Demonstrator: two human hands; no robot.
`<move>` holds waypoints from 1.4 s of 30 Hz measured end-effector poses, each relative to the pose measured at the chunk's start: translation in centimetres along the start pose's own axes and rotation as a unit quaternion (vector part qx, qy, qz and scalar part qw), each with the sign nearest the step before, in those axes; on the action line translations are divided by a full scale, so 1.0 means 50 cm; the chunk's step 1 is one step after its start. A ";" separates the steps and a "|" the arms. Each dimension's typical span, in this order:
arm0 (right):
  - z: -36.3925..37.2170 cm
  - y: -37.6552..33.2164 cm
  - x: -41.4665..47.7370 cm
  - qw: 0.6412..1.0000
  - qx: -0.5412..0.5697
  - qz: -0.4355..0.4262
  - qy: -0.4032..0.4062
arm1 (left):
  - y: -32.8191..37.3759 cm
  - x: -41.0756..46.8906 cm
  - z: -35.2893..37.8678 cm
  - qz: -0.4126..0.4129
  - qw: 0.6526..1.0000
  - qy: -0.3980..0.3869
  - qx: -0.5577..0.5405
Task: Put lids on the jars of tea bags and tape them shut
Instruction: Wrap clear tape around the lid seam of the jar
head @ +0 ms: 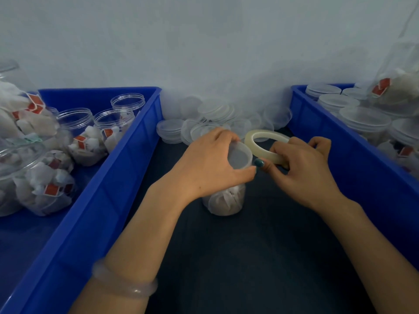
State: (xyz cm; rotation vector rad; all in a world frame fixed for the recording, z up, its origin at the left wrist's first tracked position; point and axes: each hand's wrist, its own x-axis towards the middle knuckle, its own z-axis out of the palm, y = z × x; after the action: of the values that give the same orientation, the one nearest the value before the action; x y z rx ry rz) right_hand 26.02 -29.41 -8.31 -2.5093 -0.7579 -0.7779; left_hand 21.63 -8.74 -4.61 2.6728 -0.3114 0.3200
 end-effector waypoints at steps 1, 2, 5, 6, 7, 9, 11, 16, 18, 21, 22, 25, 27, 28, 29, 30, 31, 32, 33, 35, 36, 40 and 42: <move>0.000 0.001 0.000 1.000 0.000 -0.003 -0.002 | 0.001 0.000 -0.003 0.002 1.000 -0.007 0.001; -0.001 0.003 0.001 1.000 0.001 -0.006 -0.005 | 0.002 0.000 -0.005 0.001 1.000 -0.011 0.008; -0.002 0.009 0.001 1.000 0.021 -0.018 -0.010 | 0.005 -0.009 -0.006 -0.029 0.997 -0.001 0.073; -0.001 0.011 0.001 0.999 0.028 -0.021 -0.012 | 0.007 -0.013 -0.005 -0.041 0.995 0.004 0.093; 0.001 0.012 0.001 0.999 0.033 -0.024 -0.016 | 0.009 -0.017 -0.003 -0.048 0.993 0.009 0.106; 0.005 0.013 -0.001 0.999 0.038 -0.027 -0.024 | 0.010 -0.022 -0.003 -0.045 0.993 0.018 0.109; 0.009 0.013 -0.001 0.999 0.038 -0.023 -0.030 | 0.009 -0.025 -0.009 -0.032 0.995 0.021 0.087; 0.015 0.008 -0.005 0.998 0.046 -0.020 -0.041 | 0.006 -0.033 -0.021 -0.006 0.999 -0.005 0.042; 0.017 0.004 -0.007 0.998 0.041 -0.024 -0.045 | 0.005 -0.035 -0.024 0.001 0.999 -0.011 0.043; 0.019 0.000 -0.006 0.998 0.024 -0.025 -0.056 | 0.013 -0.037 -0.026 0.007 0.999 -0.033 0.040; 0.019 -0.001 -0.006 0.998 0.022 -0.025 -0.058 | 0.019 -0.038 -0.024 0.006 0.999 -0.037 0.039; 0.014 -0.004 -0.005 0.998 0.030 -0.024 -0.050 | 0.034 -0.042 -0.007 -0.004 0.999 -0.016 0.052; 0.010 -0.008 -0.006 0.998 0.047 -0.022 -0.036 | 0.038 -0.041 0.004 -0.012 0.997 0.012 0.075; 0.008 -0.009 -0.006 0.998 0.057 -0.023 -0.032 | 0.037 -0.039 0.007 -0.014 0.996 0.020 0.084; 0.006 -0.009 -0.005 0.997 0.064 -0.025 -0.031 | 0.035 -0.036 0.009 -0.013 0.996 0.025 0.087; 0.004 -0.009 -0.005 0.997 0.066 -0.029 -0.031 | 0.033 -0.033 0.010 -0.012 0.996 0.030 0.080; 0.002 -0.008 -0.004 0.997 0.066 -0.034 -0.033 | 0.030 -0.031 0.010 -0.010 0.997 0.037 0.068; 0.000 -0.007 -0.003 0.996 0.067 -0.039 -0.035 | 0.028 -0.030 0.009 -0.007 0.997 0.043 0.056; -0.002 -0.005 -0.002 0.996 0.070 -0.043 -0.038 | 0.026 -0.029 0.009 -0.003 0.998 0.044 0.048; -0.002 -0.001 -0.001 0.995 0.076 -0.052 -0.049 | 0.024 -0.029 0.007 0.006 0.999 0.036 0.039; -0.001 0.001 -0.002 0.993 0.079 -0.060 -0.058 | 0.023 -0.030 0.005 0.010 0.999 0.030 0.037; 0.018 0.003 -0.008 0.989 0.098 -0.065 -0.091 | 0.019 -0.029 -0.005 0.026 0.999 0.012 0.020; 0.027 0.001 -0.012 0.992 0.089 -0.060 -0.073 | 0.018 -0.027 -0.005 0.034 0.999 0.007 0.016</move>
State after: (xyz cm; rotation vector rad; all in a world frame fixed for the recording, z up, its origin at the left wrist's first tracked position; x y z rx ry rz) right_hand 26.15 -28.97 -9.70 -2.3960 -0.9910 -0.5441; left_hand 20.06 -9.21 -4.39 2.6933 -0.3980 0.3672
